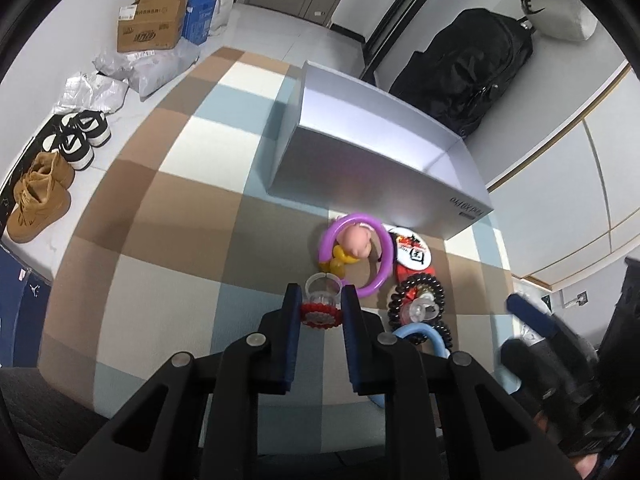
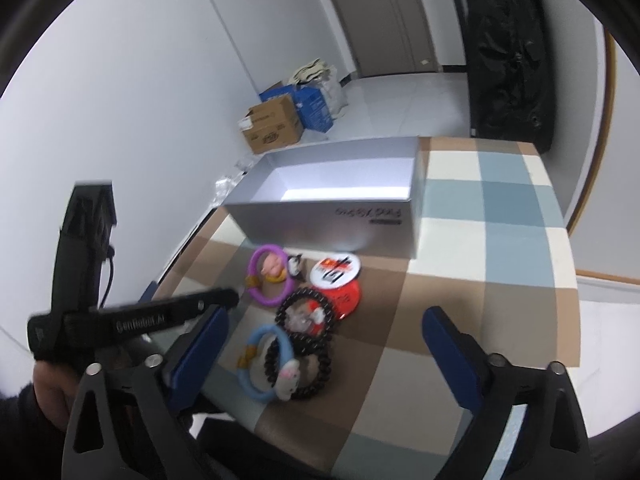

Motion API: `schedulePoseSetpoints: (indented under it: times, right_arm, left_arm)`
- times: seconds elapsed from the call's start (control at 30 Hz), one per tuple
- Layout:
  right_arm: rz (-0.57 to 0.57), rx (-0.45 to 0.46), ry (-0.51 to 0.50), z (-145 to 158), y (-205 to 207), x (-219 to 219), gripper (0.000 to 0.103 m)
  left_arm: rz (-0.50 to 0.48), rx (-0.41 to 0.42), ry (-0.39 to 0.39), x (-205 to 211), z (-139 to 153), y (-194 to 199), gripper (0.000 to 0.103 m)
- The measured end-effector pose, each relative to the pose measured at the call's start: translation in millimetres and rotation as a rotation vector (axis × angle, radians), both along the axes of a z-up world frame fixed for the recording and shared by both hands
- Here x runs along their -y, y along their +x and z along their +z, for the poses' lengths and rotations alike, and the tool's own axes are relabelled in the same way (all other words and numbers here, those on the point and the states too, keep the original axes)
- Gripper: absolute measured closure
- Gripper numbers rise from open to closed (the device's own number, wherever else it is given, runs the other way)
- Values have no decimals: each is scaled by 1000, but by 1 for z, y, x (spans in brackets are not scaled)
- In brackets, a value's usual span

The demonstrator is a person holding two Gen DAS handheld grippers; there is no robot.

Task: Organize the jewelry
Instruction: 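Grasp the small red ring with the left tool while the right tool grasps the blue ring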

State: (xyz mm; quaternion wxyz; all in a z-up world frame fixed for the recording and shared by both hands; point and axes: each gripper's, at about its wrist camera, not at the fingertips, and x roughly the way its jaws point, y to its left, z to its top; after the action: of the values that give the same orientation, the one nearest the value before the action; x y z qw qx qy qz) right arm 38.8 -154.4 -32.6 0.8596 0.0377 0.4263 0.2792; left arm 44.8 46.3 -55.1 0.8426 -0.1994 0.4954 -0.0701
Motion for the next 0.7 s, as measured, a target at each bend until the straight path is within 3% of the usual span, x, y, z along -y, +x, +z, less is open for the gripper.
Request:
schedulePoseSetpoints:
  times: [0.37,0.7]
  right_arm:
    - [127,-39,-72,-17,-16,-28,42]
    - [98,-50,-173,-31,-11,-35,67]
  left_arm:
    - [28,52,-54,-11,12,-4,88]
    - [34,66,-77,-16,15,-6,88]
